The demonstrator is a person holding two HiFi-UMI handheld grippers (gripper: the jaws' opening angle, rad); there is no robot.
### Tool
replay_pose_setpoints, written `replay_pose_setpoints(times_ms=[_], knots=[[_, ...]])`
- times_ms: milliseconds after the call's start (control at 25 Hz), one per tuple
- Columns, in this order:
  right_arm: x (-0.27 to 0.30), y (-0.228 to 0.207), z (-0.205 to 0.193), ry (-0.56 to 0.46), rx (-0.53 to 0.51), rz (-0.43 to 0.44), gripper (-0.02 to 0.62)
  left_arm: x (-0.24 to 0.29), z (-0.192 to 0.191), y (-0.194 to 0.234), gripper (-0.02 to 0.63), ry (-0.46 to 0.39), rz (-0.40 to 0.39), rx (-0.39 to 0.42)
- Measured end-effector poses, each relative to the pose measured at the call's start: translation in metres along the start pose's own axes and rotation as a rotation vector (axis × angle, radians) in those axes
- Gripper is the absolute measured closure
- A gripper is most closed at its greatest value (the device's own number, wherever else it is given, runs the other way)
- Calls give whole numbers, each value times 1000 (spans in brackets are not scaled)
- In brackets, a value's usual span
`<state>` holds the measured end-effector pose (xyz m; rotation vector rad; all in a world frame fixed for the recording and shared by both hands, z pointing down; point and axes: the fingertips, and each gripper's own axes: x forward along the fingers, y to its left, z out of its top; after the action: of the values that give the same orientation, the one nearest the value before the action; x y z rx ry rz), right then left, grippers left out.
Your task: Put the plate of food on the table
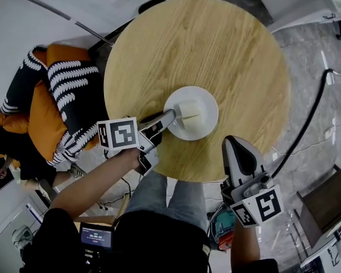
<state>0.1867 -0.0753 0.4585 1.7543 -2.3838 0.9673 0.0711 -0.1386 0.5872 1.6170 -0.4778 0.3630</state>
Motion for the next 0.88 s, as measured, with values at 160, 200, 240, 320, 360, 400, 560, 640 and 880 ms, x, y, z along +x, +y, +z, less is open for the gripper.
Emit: replay_pose_setpoints(times_ms=[160,200,240,320,360,400,560,640,880], knots=[[1,0,0,4,-4,-2,588,-1,5,1,494,5,38,73],[2,-1,-1,6,-4,-2,588,0,6,2,465,9,56,108],[2,-1,-2,7,-3,-1,588,0,7,2,454,12,73,139],[2,0,-2,10,-3,-2,588,-1,8,2,430,13,98,175],[2,0,-2,11,-6,-3,588,-2,9,3,427,10,108,185],[1,1,-2,11,-9,-3,588,-4,10,3,422,2,116,196],[-1,4,-3,13,-20,-5,588,-11,17,0,422,-63,148,278],[-2,4,-5,16,-20,-6,588,-14,22,-1,422,-104,163,323],[6,11,-14,71,-125,-9,588,-13,24,1,422,-119,128,294]])
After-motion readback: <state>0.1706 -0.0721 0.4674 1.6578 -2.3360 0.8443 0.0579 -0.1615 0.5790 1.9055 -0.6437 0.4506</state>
